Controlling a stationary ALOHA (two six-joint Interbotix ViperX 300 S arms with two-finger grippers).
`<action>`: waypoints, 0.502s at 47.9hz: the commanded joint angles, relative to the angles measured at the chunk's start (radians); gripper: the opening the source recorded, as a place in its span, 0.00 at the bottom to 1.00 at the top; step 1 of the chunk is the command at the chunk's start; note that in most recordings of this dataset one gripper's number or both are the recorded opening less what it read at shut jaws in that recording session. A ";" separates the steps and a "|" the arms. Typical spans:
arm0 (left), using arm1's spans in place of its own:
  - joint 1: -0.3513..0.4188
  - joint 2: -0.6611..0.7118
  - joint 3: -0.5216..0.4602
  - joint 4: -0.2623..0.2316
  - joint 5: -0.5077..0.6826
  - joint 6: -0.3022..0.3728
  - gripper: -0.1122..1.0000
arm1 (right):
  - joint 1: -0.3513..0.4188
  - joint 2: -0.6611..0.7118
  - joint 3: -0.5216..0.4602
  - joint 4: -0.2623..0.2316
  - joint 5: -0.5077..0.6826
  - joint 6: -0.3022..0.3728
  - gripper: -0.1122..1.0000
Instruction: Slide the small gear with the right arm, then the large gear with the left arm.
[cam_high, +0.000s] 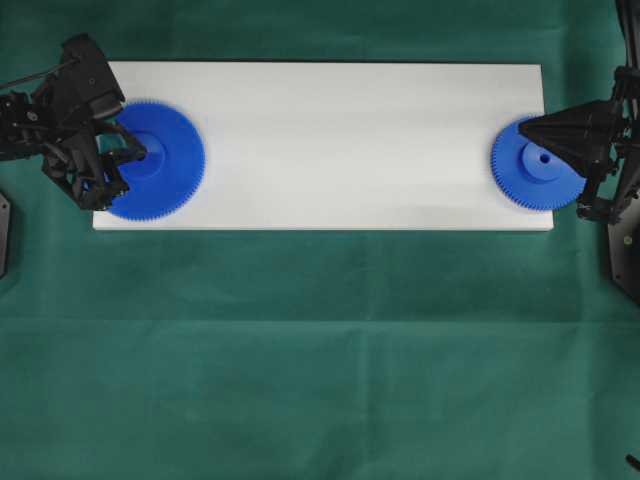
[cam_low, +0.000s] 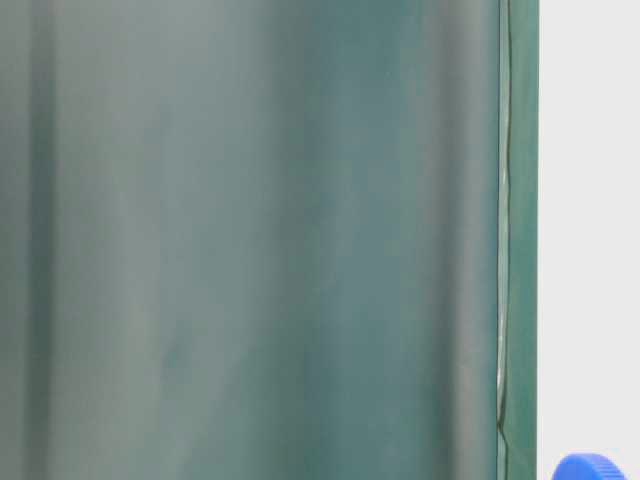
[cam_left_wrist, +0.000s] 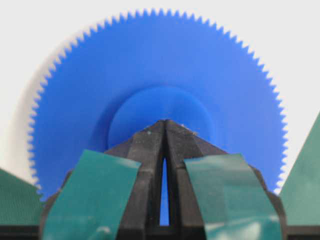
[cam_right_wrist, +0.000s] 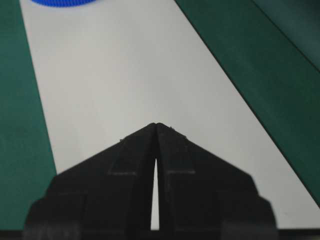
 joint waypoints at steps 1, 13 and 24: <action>0.003 -0.041 -0.023 0.002 -0.003 -0.002 0.10 | 0.002 0.002 -0.018 0.002 -0.008 0.002 0.55; -0.026 -0.158 -0.054 0.002 -0.009 0.000 0.10 | 0.002 0.002 -0.018 0.002 -0.008 0.002 0.55; -0.066 -0.268 -0.058 0.002 -0.058 0.023 0.10 | 0.002 0.002 -0.023 0.002 -0.008 0.002 0.55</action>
